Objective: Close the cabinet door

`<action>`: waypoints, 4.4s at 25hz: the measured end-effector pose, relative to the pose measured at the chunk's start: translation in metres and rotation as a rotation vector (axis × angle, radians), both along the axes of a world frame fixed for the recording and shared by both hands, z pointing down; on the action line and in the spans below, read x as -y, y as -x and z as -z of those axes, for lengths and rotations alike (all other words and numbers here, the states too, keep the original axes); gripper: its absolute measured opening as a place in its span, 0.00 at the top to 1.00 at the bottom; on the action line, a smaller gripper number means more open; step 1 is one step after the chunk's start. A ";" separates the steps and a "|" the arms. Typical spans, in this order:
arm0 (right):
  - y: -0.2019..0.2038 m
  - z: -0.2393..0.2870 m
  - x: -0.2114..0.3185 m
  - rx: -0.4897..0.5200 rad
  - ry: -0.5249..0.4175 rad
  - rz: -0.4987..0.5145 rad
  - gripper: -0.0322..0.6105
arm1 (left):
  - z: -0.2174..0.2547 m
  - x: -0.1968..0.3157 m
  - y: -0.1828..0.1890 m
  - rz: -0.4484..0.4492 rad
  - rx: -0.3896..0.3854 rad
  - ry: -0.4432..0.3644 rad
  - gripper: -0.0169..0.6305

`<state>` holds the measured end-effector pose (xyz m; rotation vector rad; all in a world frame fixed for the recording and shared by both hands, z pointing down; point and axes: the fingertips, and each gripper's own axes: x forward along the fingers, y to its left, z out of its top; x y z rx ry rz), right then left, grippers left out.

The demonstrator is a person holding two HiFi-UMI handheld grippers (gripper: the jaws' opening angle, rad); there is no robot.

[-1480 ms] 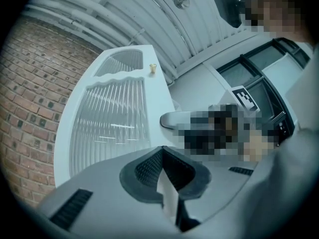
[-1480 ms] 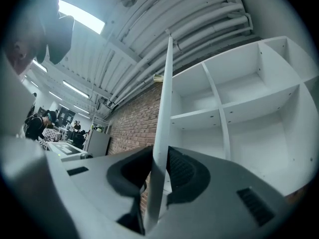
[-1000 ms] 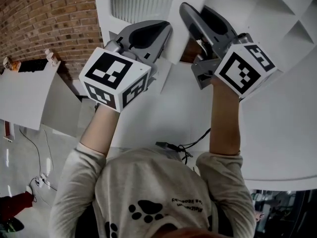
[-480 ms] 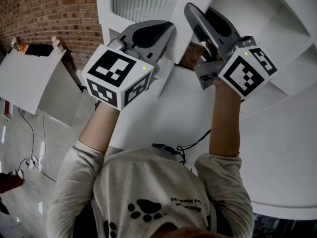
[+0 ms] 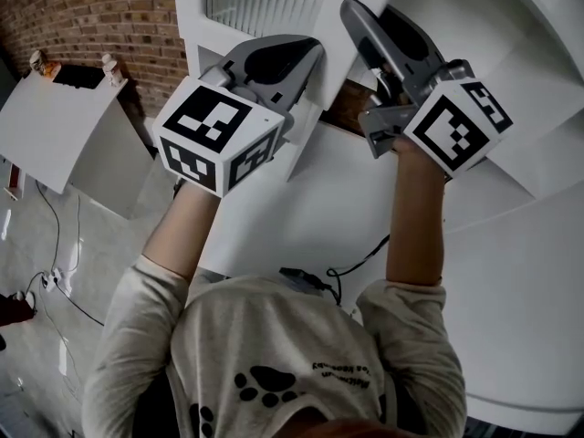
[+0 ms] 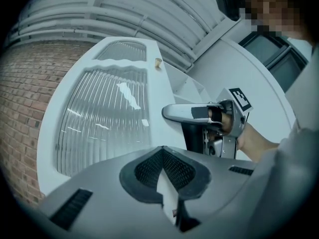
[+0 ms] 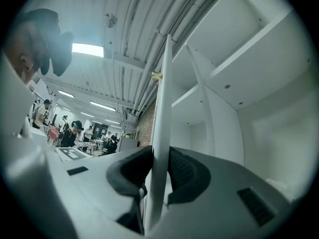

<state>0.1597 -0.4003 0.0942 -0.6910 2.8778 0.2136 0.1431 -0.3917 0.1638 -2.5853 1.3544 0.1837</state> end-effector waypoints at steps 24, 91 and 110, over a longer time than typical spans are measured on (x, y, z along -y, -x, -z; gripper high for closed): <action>-0.006 0.004 0.047 0.009 0.050 0.067 0.78 | 0.005 0.042 -0.012 -0.010 0.015 0.001 0.96; -0.072 -0.060 -0.036 0.120 0.036 -0.540 0.94 | -0.013 -0.011 -0.007 -0.101 -0.015 0.020 0.96; -0.050 -0.151 -0.106 -0.029 0.005 -0.665 0.94 | -0.088 -0.094 0.038 0.060 0.000 0.065 0.96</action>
